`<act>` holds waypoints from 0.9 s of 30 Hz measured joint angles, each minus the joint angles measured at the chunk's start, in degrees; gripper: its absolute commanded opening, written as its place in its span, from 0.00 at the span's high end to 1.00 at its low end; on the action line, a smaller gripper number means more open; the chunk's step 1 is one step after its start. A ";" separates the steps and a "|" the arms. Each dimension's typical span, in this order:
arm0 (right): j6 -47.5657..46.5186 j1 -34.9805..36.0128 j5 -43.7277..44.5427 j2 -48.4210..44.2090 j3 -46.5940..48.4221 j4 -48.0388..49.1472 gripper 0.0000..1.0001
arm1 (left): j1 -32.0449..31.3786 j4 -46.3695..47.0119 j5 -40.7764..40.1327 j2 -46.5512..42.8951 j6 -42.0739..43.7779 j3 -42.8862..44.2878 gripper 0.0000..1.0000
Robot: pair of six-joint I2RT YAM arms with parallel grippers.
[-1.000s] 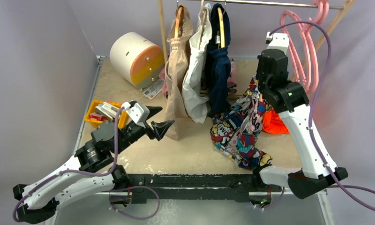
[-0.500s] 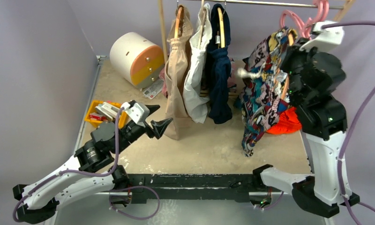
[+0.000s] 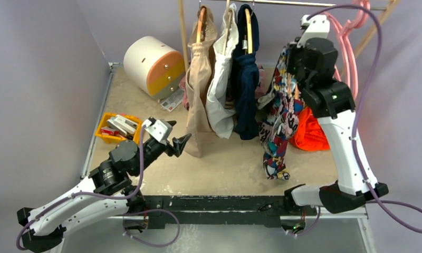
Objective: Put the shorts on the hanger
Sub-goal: Place the hanger at the clothesline.
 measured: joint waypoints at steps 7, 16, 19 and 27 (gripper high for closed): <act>-0.83 -0.13 -0.94 -3.19 3.43 4.79 1.00 | 0.02 2.25 -2.25 -1.90 0.55 -4.26 0.35; -0.26 -0.98 -4.68 -7.04 -8.26 10.12 1.00 | 0.02 5.07 -10.99 -7.28 0.50 -9.51 0.35; 0.76 -1.86 -8.20 -6.80 -10.12 11.67 1.00 | 0.02 5.49 -13.84 -8.61 0.31 -10.23 0.35; 3.74 -7.30 -16.98 -6.84 -12.22 18.91 1.00 | 0.02 6.32 -18.36 -9.94 0.31 -10.91 0.35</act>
